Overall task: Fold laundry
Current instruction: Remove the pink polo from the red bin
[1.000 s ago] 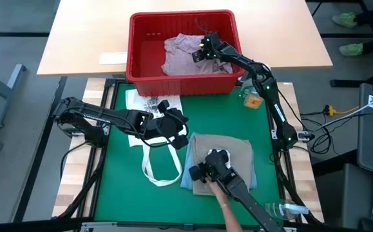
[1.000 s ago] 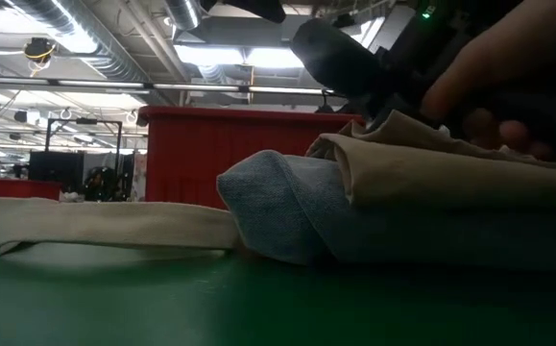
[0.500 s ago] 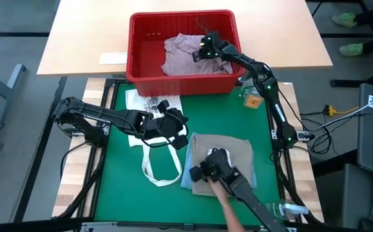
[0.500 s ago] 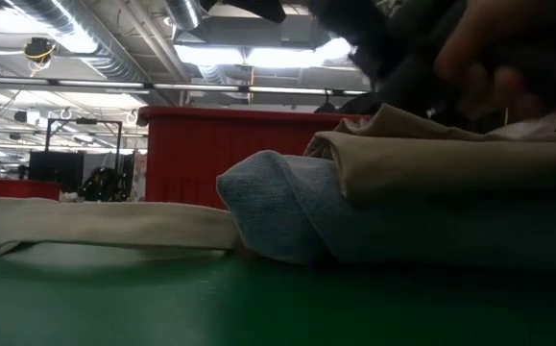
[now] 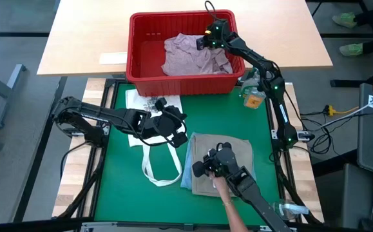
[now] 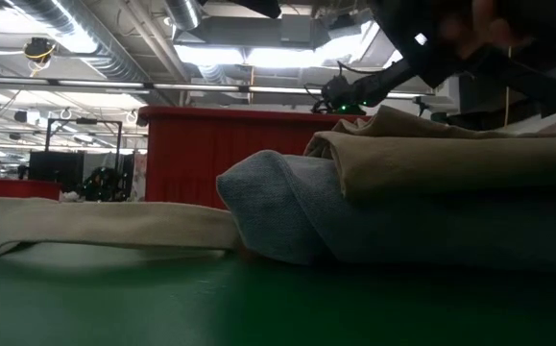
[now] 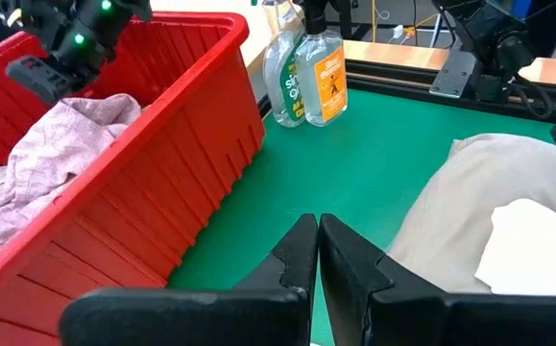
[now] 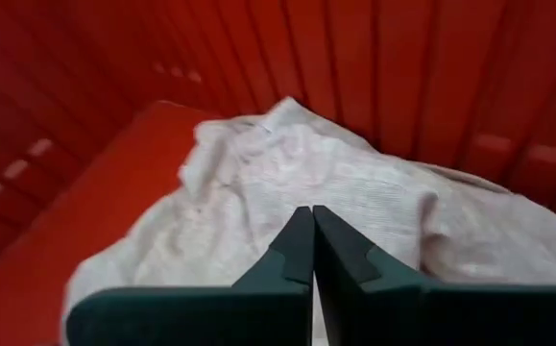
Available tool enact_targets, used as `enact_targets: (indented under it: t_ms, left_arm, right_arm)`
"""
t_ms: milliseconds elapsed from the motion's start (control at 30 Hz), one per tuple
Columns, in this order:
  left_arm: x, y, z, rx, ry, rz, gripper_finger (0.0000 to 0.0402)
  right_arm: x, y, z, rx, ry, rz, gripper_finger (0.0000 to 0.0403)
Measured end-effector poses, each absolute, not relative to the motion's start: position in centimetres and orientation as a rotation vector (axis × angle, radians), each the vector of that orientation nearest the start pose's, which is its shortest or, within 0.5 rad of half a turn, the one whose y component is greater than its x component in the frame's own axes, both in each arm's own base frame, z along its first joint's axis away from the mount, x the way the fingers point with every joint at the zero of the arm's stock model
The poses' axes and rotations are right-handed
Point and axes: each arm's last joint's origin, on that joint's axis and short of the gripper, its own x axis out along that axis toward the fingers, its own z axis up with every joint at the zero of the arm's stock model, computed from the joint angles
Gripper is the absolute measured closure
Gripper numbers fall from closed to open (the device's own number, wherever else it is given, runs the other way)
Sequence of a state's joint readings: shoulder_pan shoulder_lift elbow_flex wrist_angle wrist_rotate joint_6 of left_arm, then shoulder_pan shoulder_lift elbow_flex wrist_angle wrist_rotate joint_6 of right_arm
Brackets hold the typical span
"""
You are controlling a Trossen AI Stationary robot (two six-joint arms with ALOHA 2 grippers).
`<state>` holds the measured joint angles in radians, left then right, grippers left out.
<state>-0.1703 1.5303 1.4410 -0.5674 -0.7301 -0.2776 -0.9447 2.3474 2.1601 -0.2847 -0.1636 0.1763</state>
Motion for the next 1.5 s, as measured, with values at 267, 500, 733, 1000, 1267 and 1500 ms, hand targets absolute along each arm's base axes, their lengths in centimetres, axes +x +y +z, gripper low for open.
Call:
enact_targets:
  t_ms: [267,500,733,1000,1267,1500]
  left_arm:
    - [32.8,-3.7,35.1,0.027,0.517,0.614,0.039]
    - [32.8,-3.7,35.1,0.026,0.517,0.613,0.039]
    - [32.8,-3.7,35.1,0.026,0.517,0.612,0.039]
    - [32.8,-3.7,35.1,0.026,0.517,0.612,0.039]
    - [32.8,-3.6,35.1,0.024,0.517,0.615,0.039]
    - [32.8,-3.6,35.1,0.024,0.516,0.616,0.039]
  right_arm:
    - [31.7,-44.2,25.9,0.414,0.34,-0.963,0.0374]
    - [31.1,-45.1,25.0,0.461,0.322,-0.933,0.0298]
    - [31.9,-45.9,20.6,0.579,0.344,-0.928,0.0235]
    - [32.3,-46.3,17.7,0.648,0.363,-0.89,0.0221]
    - [32.3,-46.3,17.6,0.649,0.367,-0.885,0.0228]
    - [32.3,-46.3,17.6,0.649,0.369,-0.885,0.0325]
